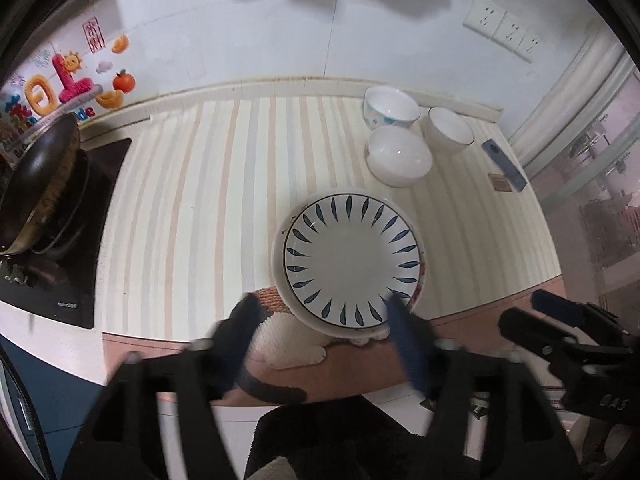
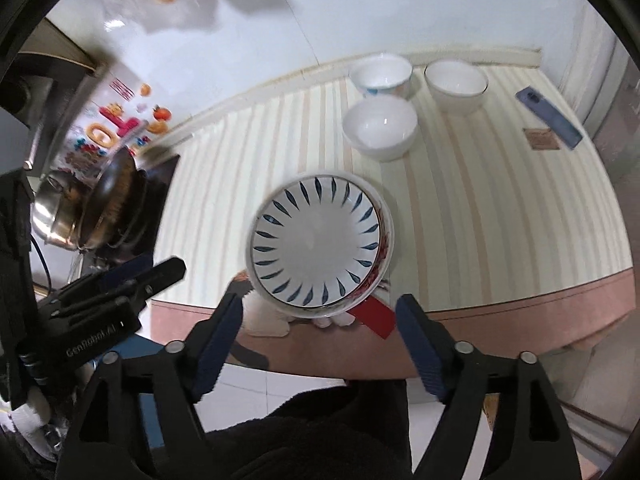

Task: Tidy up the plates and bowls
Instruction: 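Open both grippers and pull them back from the plate stack, then reach both grippers to the plain white bowl and grasp its rim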

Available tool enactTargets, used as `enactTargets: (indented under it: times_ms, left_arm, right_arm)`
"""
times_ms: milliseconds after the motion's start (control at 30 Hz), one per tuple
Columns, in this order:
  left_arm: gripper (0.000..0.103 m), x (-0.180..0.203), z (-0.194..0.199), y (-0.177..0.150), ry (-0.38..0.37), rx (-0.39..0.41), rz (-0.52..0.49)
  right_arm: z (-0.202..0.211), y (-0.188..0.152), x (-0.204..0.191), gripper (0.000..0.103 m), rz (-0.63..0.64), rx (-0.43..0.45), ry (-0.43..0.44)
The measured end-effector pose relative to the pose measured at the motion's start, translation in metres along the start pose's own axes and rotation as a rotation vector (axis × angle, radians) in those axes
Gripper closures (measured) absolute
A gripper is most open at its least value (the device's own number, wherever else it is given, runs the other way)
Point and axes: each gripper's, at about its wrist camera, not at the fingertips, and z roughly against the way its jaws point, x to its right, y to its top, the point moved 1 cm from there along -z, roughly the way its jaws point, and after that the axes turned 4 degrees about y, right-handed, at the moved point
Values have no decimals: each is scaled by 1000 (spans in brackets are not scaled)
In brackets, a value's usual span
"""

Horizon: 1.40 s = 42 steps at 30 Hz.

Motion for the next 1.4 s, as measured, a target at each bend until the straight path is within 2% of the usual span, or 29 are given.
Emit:
enactTargets:
  times_ms: [100,300,467,633,867,1033,1167,1333,1367,1400]
  left_arm:
    - [32,0,13,-5,-6,14,5]
    - [32,1,32,-17,-23,27,-4]
    - [32,4,37,-17,-13,39,0]
    - [32,6,20,1,21,45,37]
    - [32,21,-44,67,63,33,85]
    - [32,35,-115,122,21,-59,135]
    - [33,44,-172,152,-12,-141,174]
    - [33,56,-234,177,-57,-229,196]
    - [34,59,-242,179,-64,-243,197]
    - [40,62,-253,181,-72,-262,197]
  right_arm:
    - [22,-8,-7,15,-3,30,-3]
    - [54,-22,-24,14,9,68,-26]
    - [56,-19,-17,14,-9,67,-8]
    - [38,4,4,14,-20,52,14]
    - [-6,71,55,14,-40,49,31]
    - [-60,136,102,14,-60,2,49]
    - [-112,181,137,14,-82,-49,69]
    - [-172,216,169,17,-120,-120,103]
    - [-181,220,174,18,-126,-132,110]
    - [-196,225,180,23,-133,-153,116]
